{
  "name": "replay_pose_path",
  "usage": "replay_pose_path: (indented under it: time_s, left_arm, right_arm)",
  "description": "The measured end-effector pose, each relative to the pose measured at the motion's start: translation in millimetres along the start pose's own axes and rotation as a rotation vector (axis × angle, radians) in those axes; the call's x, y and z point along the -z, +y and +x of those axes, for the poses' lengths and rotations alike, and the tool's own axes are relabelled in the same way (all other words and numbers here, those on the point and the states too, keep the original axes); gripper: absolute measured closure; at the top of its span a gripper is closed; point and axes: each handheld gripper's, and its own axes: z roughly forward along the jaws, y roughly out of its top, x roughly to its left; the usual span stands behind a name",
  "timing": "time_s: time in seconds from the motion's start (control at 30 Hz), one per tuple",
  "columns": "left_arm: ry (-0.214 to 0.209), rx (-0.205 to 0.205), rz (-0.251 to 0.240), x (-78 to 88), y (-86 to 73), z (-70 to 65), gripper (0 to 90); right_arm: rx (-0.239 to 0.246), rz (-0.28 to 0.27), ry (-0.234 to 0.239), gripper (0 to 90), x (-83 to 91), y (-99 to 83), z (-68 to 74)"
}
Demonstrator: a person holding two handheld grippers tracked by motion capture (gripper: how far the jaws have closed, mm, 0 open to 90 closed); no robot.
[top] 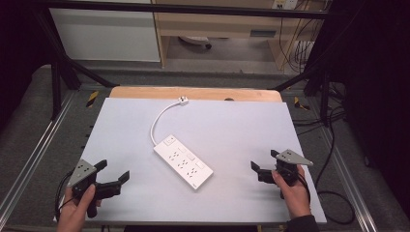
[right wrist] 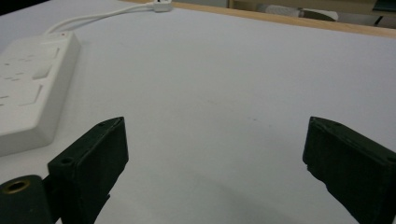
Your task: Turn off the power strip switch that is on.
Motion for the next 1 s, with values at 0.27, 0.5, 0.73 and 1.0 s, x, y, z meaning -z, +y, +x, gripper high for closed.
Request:
replay_pose_path:
  time_s: [0.27,0.5,0.73,1.0]
  left_arm:
    - [-0.005,-0.001,-0.001,-0.2,-0.1,-0.2,5.2]
    - [-0.006,-0.009,0.000,-0.1,0.3,-1.4,5.2]
    - [-0.015,-0.018,0.012,-1.7,-0.1,-3.2,5.1]
    - [-0.015,-0.020,0.013,-1.8,-0.1,-4.1,5.1]
  right_arm:
    - [0.019,0.025,0.017,7.0,-2.7,0.1,3.6]
    - [0.020,0.023,0.023,5.0,-2.5,0.2,4.2]
    - [0.032,0.010,0.036,5.2,-1.4,3.5,8.6]
    - [0.040,-0.033,0.057,5.2,3.0,9.8,15.4]
